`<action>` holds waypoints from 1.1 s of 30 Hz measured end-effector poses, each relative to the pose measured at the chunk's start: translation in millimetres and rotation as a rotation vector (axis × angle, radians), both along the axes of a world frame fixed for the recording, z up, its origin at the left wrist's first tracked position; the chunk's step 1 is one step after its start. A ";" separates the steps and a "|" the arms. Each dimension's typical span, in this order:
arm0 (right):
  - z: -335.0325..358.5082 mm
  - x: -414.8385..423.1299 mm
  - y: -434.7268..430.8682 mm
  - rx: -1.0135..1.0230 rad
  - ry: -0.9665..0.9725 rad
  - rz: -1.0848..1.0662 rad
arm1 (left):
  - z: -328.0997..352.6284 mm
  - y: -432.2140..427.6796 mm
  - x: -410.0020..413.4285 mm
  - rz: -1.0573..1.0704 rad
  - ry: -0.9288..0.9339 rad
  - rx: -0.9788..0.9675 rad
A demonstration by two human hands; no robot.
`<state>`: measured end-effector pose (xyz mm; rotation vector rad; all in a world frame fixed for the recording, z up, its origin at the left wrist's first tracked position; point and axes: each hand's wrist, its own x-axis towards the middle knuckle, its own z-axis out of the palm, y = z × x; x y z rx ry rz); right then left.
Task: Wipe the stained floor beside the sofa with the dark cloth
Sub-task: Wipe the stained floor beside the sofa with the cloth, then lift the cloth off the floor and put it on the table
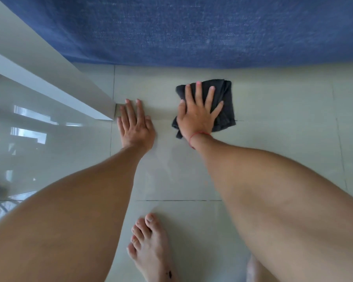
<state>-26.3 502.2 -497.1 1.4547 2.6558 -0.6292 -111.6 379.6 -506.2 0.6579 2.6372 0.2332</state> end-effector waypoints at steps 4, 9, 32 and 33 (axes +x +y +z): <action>10.7 -0.8 -29.7 -0.164 0.116 0.043 | 14.9 4.5 -2.3 0.025 -0.037 0.013; 25.8 30.6 11.8 -0.077 0.277 -0.164 | 42.2 41.9 14.0 0.154 0.038 0.229; 57.5 61.8 7.4 -0.521 -0.122 -0.231 | 65.5 73.9 76.4 -0.016 -0.337 -0.222; 62.6 69.2 3.2 -0.563 -0.150 -0.221 | 70.6 67.1 81.8 -0.024 -0.371 -0.251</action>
